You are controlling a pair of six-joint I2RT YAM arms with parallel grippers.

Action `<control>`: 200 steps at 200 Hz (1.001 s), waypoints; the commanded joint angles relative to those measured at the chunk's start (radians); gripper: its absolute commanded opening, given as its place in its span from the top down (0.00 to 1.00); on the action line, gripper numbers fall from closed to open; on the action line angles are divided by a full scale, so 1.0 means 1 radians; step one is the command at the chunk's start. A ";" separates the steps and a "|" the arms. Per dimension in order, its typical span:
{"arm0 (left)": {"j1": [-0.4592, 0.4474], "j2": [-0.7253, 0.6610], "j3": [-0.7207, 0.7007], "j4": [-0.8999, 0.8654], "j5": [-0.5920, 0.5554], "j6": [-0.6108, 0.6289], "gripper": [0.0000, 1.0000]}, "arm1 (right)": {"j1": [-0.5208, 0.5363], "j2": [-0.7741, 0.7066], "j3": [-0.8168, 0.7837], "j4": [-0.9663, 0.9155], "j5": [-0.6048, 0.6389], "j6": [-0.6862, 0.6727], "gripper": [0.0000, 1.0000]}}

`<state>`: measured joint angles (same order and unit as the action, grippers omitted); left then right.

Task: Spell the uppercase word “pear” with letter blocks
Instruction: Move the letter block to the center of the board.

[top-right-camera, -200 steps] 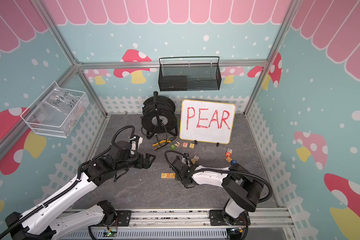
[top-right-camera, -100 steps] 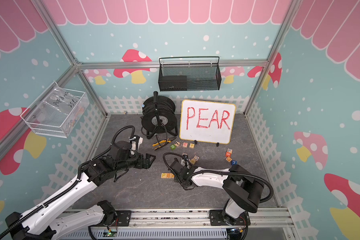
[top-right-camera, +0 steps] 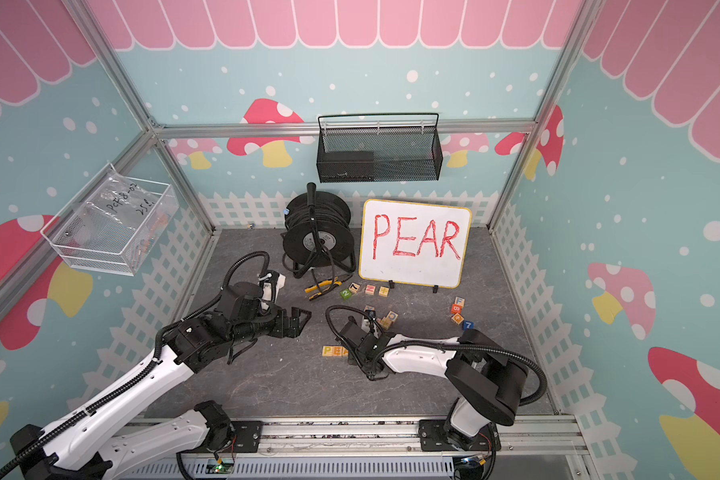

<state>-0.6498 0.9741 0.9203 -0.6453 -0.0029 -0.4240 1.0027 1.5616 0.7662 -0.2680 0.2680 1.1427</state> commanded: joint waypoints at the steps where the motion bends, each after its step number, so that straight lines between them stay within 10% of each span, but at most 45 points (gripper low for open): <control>1: 0.003 -0.019 -0.014 0.010 0.009 -0.010 0.01 | 0.010 -0.022 0.002 -0.006 0.005 0.020 0.68; 200: 0.004 0.023 -0.012 0.024 0.124 0.007 0.01 | -0.073 -0.226 -0.117 -0.162 0.129 0.045 0.30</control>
<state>-0.6502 0.9794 0.9134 -0.6415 0.0513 -0.4232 0.9474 1.3670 0.6796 -0.3893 0.3744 1.1725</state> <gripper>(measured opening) 0.994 0.678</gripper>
